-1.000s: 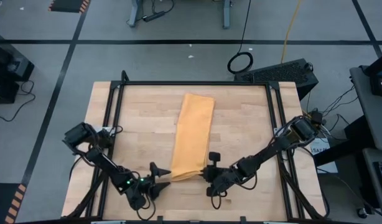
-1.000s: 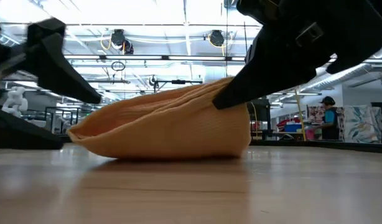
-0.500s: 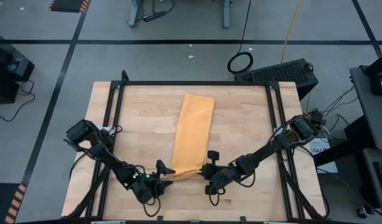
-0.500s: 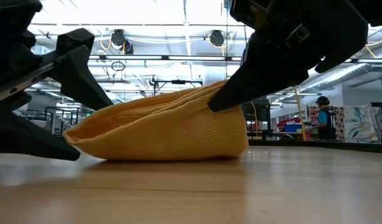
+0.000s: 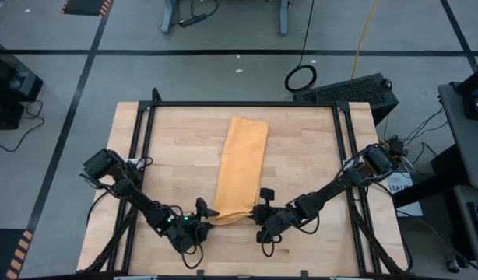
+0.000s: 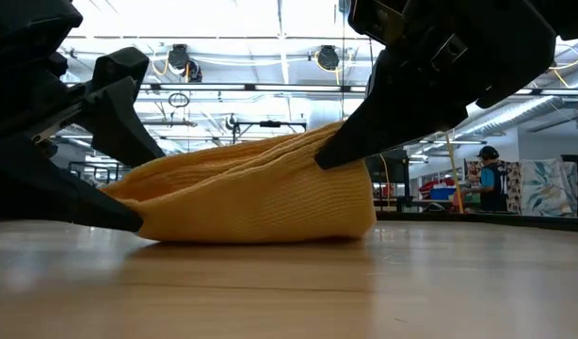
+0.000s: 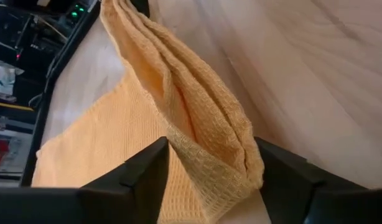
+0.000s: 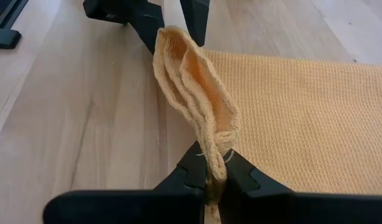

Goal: Roll towel
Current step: Roll the yellow towel

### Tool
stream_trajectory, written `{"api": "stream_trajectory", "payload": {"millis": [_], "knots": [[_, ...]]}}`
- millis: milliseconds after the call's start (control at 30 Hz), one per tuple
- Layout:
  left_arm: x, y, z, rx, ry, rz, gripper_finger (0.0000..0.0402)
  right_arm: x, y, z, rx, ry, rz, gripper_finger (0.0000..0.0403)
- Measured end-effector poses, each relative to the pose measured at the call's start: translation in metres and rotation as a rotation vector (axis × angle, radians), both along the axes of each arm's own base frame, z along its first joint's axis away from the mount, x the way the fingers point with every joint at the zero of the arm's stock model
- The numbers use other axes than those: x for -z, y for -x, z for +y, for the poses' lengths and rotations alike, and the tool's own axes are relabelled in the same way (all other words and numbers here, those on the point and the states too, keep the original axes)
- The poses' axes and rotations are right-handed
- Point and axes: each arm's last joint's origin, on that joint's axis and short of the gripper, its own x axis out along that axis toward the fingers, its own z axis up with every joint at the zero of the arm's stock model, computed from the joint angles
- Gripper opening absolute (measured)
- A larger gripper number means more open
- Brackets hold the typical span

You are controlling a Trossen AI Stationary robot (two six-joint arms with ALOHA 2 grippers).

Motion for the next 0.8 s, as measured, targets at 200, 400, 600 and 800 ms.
{"api": "stream_trajectory", "payload": {"millis": [200,400,600,800], "knots": [[0.0,0.001,0.0,-0.033,0.011,-0.01,0.0139,0.0,0.001,0.001,0.005,-0.023,0.0,0.0009],[-0.006,-0.001,-0.002,-0.07,0.08,-0.037,0.0017,0.001,0.005,0.01,-0.022,-0.078,0.019,0.0008],[-0.02,0.0,-0.003,-0.08,0.168,-0.067,0.0022,0.003,0.013,0.02,-0.037,-0.086,0.041,0.0009],[-0.03,-0.006,-0.006,-0.07,0.459,-0.035,0.0013,0.003,0.02,0.032,-0.058,-0.215,0.077,0.0009]]}}
